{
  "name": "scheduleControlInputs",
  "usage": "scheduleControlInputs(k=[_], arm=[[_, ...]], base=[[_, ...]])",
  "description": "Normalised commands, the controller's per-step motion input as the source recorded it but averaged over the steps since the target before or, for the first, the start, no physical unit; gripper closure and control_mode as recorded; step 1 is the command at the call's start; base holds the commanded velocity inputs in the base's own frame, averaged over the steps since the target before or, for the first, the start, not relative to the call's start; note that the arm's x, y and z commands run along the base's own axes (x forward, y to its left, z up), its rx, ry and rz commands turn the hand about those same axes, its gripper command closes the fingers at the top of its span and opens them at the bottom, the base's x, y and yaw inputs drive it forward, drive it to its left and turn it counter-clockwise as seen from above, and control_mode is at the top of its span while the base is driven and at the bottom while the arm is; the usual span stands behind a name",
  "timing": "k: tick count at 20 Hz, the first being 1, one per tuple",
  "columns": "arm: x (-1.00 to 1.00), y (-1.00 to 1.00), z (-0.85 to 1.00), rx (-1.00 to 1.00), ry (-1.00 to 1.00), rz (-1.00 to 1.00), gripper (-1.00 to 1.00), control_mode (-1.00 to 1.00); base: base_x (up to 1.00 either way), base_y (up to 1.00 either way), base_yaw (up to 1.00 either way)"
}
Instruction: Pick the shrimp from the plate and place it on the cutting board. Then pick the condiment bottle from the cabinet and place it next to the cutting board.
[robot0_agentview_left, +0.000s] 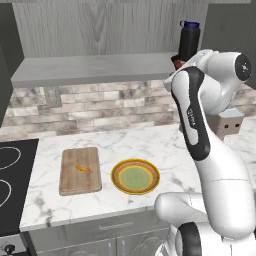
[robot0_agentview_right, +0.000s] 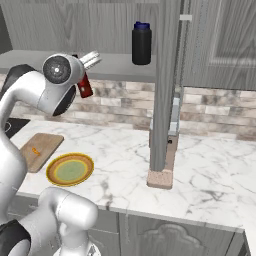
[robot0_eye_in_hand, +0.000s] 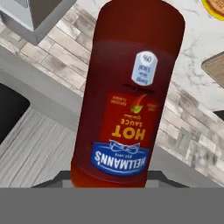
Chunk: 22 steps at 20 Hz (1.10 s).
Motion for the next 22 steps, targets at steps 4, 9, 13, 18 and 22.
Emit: scheduleControlInputs(k=[4, 9, 13, 18, 22], arm=[[-0.52, 0.3, -0.04, 0.07, 0.11, 0.04, 1.0, -1.0], [-0.61, 0.08, -0.21, 0.16, 0.02, 0.05, 1.0, -1.0], [-0.6, 0.0, -0.33, 0.22, 0.0, 0.05, 1.0, -1.0], [-0.52, 0.0, -0.38, 0.24, 0.0, 0.05, 1.0, -1.0], [-0.39, 0.06, -0.3, 0.19, 0.0, 0.04, 1.0, -1.0]], base=[[0.0, 0.0, 0.0], [0.0, 0.0, 0.0], [0.0, 0.0, 0.0], [0.0, 0.0, 0.0], [0.0, 0.0, 0.0]])
